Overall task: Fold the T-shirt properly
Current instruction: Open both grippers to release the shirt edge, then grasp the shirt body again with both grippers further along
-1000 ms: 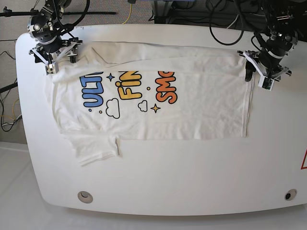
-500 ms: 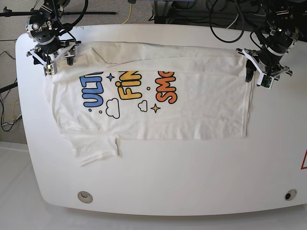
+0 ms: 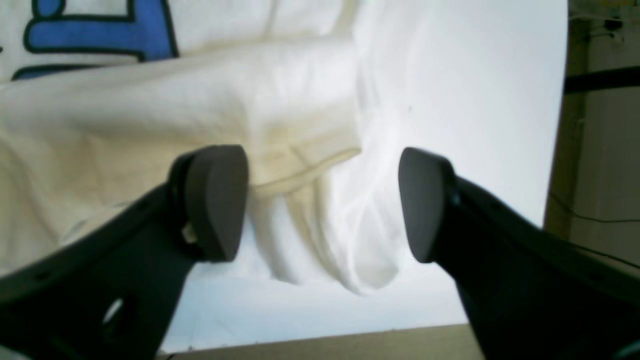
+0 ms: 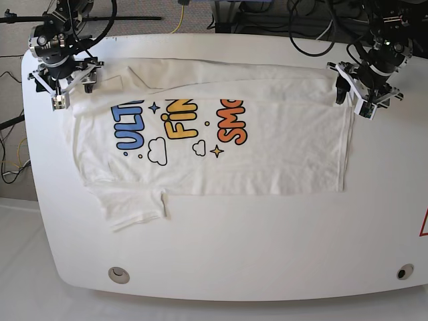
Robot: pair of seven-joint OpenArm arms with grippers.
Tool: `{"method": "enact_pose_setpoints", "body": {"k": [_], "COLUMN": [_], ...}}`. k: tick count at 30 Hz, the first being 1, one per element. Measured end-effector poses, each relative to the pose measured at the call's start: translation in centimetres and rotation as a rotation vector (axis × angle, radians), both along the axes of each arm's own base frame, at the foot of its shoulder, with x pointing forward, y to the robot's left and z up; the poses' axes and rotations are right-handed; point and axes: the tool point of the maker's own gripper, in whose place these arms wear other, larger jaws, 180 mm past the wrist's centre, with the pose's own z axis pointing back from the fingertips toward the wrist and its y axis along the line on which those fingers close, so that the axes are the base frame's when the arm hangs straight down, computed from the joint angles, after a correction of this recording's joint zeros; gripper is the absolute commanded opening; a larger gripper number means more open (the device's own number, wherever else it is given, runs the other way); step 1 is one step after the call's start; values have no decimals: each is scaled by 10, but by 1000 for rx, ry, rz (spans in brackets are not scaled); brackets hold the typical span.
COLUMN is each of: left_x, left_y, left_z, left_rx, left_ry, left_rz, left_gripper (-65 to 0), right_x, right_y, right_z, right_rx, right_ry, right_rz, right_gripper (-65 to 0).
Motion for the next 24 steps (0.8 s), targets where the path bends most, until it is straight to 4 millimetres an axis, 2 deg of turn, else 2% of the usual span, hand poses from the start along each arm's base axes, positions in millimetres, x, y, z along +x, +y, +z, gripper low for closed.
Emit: {"method": "enact_pose_setpoints", "body": {"k": [7, 9, 11, 15, 18, 20, 24], "left_x": [14, 14, 13, 12, 13, 12, 6], "left_y": [-10, -11, -17, -29, -35, -33, -25], "left_z": [11, 10, 8, 3, 3, 0, -7], "left_rx": [-17, -19, -27, -54, -83, -86, -80], "left_ry": [-56, -54, -48, -39, -48, -43, -30], "left_rz": [-24, -27, -30, -45, -45, -35, -8], "left_gripper": [-365, -432, -490, -636, -650, -650, -650], "right_x": [24, 27, 28, 22, 21, 21, 21], "right_y": [2, 4, 6, 18, 31, 40, 78], "right_z": [18, 20, 18, 6, 0, -3, -12], "right_rx": [7, 9, 10, 37, 52, 63, 122], "right_ry": [-53, -62, -74, -56, -43, -42, -40], "right_rz": [2, 8, 20, 49, 86, 117, 215], "right_gripper": [-172, -213, -291, -496, -630, -650, -650]}}
